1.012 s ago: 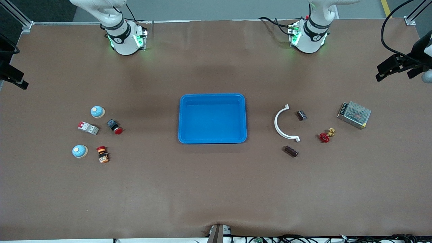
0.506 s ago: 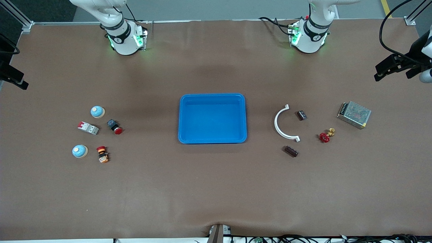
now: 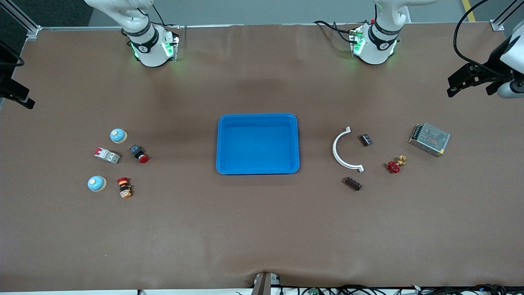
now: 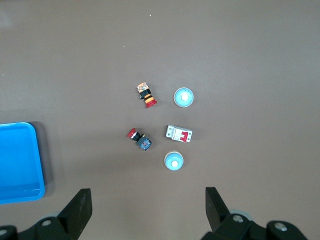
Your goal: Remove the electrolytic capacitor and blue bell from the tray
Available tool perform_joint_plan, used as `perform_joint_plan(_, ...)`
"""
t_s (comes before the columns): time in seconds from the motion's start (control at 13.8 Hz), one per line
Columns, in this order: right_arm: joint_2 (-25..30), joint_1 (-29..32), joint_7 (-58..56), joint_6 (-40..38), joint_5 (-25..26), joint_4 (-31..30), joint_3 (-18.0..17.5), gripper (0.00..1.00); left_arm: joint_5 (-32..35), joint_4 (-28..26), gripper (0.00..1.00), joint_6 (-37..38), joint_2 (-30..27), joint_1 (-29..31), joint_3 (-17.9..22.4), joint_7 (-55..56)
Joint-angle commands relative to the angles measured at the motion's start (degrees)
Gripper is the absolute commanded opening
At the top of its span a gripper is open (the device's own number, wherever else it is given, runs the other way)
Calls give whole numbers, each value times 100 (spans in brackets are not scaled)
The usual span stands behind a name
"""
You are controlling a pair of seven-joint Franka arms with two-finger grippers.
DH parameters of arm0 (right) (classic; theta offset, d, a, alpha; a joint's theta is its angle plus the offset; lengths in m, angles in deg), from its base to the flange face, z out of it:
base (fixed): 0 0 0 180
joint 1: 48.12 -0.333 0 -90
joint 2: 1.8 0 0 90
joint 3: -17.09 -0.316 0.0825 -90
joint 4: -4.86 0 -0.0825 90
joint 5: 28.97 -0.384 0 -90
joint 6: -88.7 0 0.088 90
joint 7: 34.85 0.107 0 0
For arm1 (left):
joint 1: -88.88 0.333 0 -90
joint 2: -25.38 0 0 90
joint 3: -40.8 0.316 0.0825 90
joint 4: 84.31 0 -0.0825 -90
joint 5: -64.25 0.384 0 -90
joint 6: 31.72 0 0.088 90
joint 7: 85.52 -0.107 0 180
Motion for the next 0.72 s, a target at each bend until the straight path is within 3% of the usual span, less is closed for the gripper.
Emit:
perform_joint_plan(0.0,96,-385,-13,54,-33,-117,417,100,-113,3,100,14,-130,43,-22,-244)
perform_joint_plan(0.65,88,-351,-30,63,-33,-126,427,100,-105,126,100,85,-95,35,-66,-244)
